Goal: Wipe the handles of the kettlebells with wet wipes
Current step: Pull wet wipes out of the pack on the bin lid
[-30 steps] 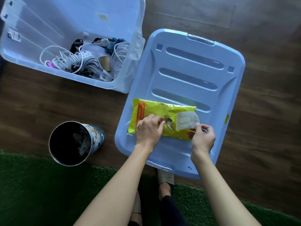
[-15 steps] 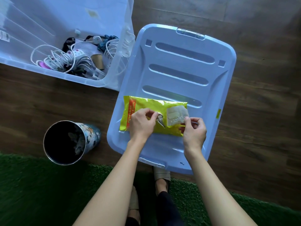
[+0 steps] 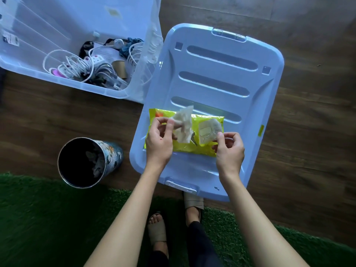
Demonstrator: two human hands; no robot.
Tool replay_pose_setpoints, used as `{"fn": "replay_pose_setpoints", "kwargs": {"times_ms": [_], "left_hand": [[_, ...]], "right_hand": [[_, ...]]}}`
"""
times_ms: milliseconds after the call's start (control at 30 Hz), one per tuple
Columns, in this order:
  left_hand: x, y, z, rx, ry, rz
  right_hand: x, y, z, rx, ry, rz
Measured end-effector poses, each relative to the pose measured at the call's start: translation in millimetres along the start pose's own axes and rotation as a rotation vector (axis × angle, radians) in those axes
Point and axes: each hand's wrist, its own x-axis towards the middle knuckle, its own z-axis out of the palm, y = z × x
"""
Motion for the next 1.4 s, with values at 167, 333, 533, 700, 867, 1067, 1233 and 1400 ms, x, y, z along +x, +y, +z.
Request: {"fn": "replay_pose_setpoints", "kwargs": {"times_ms": [167,333,533,700,867,1067,1233,1400], "left_hand": [[7.0,-3.6,-18.4,0.133,0.066,-0.013],[1.9,-13.0,-51.9,-0.022,0.180,-0.027],[-15.1,-27.8,-86.9,-0.062,0.260,-0.007],[-26.7,-45.3,-101.2,-0.101,0.306,-0.027],[-42.7,-54.5,-106.4,-0.255,0.308,-0.033],[-75.0,-50.4,-144.2,-0.335,0.314,-0.097],[-140.6,-40.5,-223.9,-0.502,0.383,-0.075],[-264.4,-70.1,-332.6,-0.406,0.513,-0.107]], "right_hand": [[-8.7,-7.3,5.0,-0.077,-0.091,-0.195],[-16.1,4.7,42.5,-0.400,-0.237,-0.636],[-17.9,40.0,90.1,-0.990,-0.243,-0.992],[-19.0,52.6,99.5,-0.975,-0.155,-0.935],[-23.6,52.3,105.4,-1.212,-0.202,-0.917],[-50.7,-13.5,110.4,-1.462,-0.374,-0.690],[-184.3,-79.9,109.9,-0.627,-0.958,-0.487],[-350.3,-62.8,122.6,-0.573,-1.207,-0.628]]}}
